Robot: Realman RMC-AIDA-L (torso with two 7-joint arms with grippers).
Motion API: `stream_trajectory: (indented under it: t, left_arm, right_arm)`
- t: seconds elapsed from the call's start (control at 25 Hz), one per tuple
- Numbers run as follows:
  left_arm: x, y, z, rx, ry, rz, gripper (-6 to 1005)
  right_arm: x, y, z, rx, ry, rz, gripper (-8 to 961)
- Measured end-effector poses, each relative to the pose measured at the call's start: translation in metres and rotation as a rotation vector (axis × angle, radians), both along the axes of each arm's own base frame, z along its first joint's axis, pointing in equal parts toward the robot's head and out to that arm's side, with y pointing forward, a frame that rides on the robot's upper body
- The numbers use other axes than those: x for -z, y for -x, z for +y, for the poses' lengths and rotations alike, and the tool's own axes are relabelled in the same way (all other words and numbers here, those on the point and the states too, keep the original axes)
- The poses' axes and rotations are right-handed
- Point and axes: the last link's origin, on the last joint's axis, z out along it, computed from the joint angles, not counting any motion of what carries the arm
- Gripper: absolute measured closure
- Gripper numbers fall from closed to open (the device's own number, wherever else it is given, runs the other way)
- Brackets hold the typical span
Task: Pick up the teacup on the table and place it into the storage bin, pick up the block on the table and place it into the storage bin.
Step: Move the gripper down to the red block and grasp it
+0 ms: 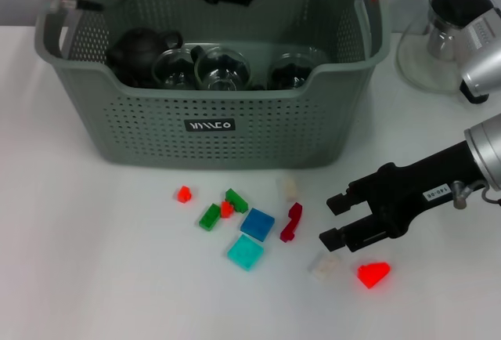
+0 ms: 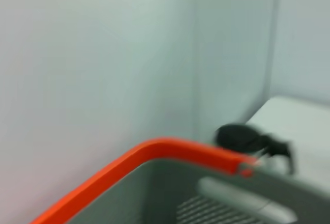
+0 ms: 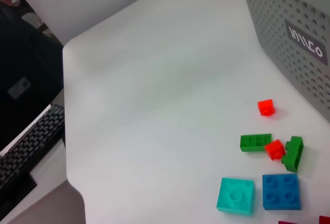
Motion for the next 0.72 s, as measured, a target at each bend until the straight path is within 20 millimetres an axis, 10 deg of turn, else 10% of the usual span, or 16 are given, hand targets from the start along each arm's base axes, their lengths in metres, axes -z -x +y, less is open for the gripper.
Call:
stream_trajectory:
  t: [0.36,0.72]
  left_arm:
    - [-0.026,0.027,-0.072,0.237,0.228,-0.249,260]
    - [-0.01,0.077,-0.116,0.457,0.341,-0.316,262]
  right_arm:
    - [-0.004,0.003,0.001,-0.018,0.012,-0.004,208]
    - [-0.01,0.011,0.007,-0.062,0.018,-0.053,208]
